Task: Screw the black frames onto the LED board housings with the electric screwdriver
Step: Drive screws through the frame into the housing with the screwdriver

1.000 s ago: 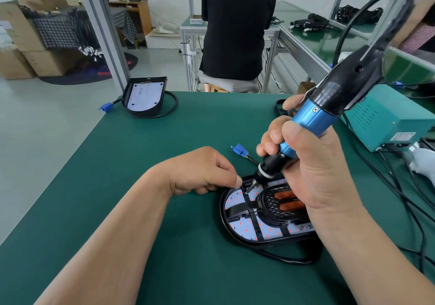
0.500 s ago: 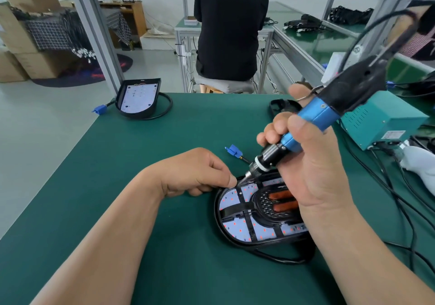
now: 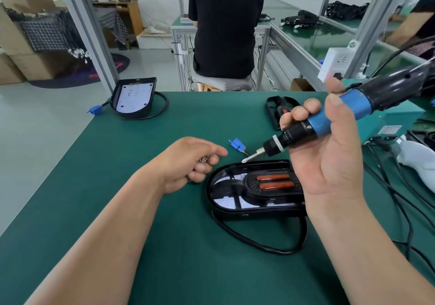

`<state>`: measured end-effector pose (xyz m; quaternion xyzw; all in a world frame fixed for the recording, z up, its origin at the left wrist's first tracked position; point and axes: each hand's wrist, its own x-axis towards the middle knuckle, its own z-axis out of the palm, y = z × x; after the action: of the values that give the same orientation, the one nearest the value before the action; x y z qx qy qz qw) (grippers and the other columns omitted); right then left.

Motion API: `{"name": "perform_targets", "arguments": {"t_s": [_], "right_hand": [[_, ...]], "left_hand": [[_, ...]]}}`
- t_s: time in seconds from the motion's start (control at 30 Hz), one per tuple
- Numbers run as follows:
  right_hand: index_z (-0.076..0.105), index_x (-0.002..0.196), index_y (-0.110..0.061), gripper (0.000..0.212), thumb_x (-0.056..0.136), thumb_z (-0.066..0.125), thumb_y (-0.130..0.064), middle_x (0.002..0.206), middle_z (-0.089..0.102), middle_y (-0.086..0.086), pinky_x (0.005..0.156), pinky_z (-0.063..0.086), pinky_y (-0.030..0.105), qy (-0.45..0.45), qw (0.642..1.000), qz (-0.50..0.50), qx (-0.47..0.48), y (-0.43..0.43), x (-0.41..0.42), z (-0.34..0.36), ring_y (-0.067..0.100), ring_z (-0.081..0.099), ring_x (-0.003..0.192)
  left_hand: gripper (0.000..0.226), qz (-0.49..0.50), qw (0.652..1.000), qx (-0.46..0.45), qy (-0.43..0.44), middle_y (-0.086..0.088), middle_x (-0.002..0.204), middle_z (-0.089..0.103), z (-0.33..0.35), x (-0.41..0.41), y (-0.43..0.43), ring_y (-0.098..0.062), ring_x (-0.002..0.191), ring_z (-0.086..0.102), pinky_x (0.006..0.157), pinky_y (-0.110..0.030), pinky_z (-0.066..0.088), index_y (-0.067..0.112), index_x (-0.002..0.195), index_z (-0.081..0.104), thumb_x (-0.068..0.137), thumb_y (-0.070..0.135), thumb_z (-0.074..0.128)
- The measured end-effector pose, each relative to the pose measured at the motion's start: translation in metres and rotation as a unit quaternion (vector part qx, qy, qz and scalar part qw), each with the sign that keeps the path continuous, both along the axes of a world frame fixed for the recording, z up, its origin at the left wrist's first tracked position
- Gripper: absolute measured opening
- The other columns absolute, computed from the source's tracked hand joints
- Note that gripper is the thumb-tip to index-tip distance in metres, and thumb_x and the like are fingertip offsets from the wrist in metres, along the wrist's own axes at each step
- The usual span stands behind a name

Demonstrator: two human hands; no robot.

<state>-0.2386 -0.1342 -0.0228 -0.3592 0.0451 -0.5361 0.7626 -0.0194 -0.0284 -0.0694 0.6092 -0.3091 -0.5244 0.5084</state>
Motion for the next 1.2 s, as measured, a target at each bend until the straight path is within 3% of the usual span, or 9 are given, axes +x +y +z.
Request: {"name": "perform_targets", "arguments": {"t_s": [0.1, 0.27, 0.47, 0.63, 0.7, 0.93, 1.2], "right_hand": [[0.055, 0.129, -0.021, 0.022, 0.108, 0.053, -0.015, 0.089, 0.054, 0.000, 0.088, 0.052, 0.038, 0.000, 1.000, 0.002, 0.015, 0.0016, 0.0007, -0.0028, 0.017, 0.056, 0.079], [0.054, 0.131, -0.019, 0.024, 0.108, 0.054, -0.013, 0.089, 0.055, 0.001, 0.089, 0.052, 0.038, -0.001, 1.000, -0.005, 0.024, 0.0015, 0.0000, -0.0034, 0.018, 0.056, 0.079], [0.054, 0.132, -0.019, 0.025, 0.107, 0.053, -0.013, 0.089, 0.055, 0.001, 0.089, 0.052, 0.037, -0.009, 0.999, -0.015, 0.031, 0.0001, -0.0015, -0.0016, 0.018, 0.056, 0.079], [0.054, 0.130, -0.020, 0.024, 0.107, 0.055, -0.014, 0.090, 0.055, 0.001, 0.091, 0.051, 0.038, -0.008, 0.999, -0.019, 0.043, 0.0006, 0.0011, -0.0034, 0.018, 0.056, 0.080], [0.056, 0.129, -0.020, 0.023, 0.106, 0.056, -0.014, 0.090, 0.056, 0.001, 0.091, 0.052, 0.038, -0.007, 0.998, -0.022, 0.053, 0.0011, 0.0022, -0.0046, 0.018, 0.056, 0.080], [0.057, 0.127, -0.020, 0.023, 0.105, 0.058, -0.013, 0.089, 0.058, 0.001, 0.091, 0.054, 0.038, -0.001, 0.997, -0.027, 0.066, 0.0021, 0.0037, -0.0056, 0.018, 0.058, 0.079], [0.055, 0.127, -0.022, 0.023, 0.105, 0.059, -0.013, 0.091, 0.058, 0.000, 0.094, 0.053, 0.037, 0.003, 0.997, -0.038, 0.072, 0.0042, 0.0058, -0.0059, 0.017, 0.059, 0.082]], "left_hand": [[0.031, 0.031, 0.999, 0.004, 0.026, -0.001, 0.070, 0.054, -0.0021, -0.0021, -0.0019, -0.009, 0.051, 0.029, 0.038, -0.019, 0.023, -0.002, 0.121, 0.063, 0.098, 0.003, 0.044], [0.013, 0.036, 0.995, -0.015, 0.094, -0.001, 0.071, 0.056, -0.0014, -0.0005, 0.0000, -0.006, 0.050, 0.030, 0.037, -0.016, 0.024, 0.003, 0.113, 0.062, 0.107, 0.008, 0.051], [0.022, 0.016, 0.986, -0.066, 0.150, 0.001, 0.075, 0.057, 0.0016, -0.0030, 0.0007, -0.003, 0.051, 0.032, 0.038, -0.012, 0.026, 0.003, 0.113, 0.073, 0.107, 0.015, 0.055], [0.031, 0.007, 0.981, -0.075, 0.178, -0.002, 0.082, 0.060, 0.0032, -0.0014, 0.0022, -0.004, 0.056, 0.035, 0.040, -0.013, 0.026, -0.009, 0.122, 0.072, 0.099, 0.005, 0.057], [0.032, -0.002, 0.981, -0.075, 0.181, -0.003, 0.082, 0.060, 0.0046, -0.0001, 0.0035, -0.004, 0.056, 0.035, 0.039, -0.013, 0.025, -0.008, 0.120, 0.072, 0.094, 0.003, 0.058], [0.013, 0.000, 0.982, -0.064, 0.176, -0.002, 0.080, 0.061, 0.0033, -0.0013, 0.0026, -0.003, 0.053, 0.035, 0.037, -0.012, 0.025, 0.006, 0.110, 0.064, 0.106, 0.005, 0.052], [0.015, 0.013, 0.983, -0.074, 0.166, -0.003, 0.080, 0.060, 0.0019, -0.0027, 0.0025, -0.003, 0.057, 0.036, 0.039, -0.012, 0.025, 0.007, 0.096, 0.082, 0.087, 0.009, 0.070]]}}
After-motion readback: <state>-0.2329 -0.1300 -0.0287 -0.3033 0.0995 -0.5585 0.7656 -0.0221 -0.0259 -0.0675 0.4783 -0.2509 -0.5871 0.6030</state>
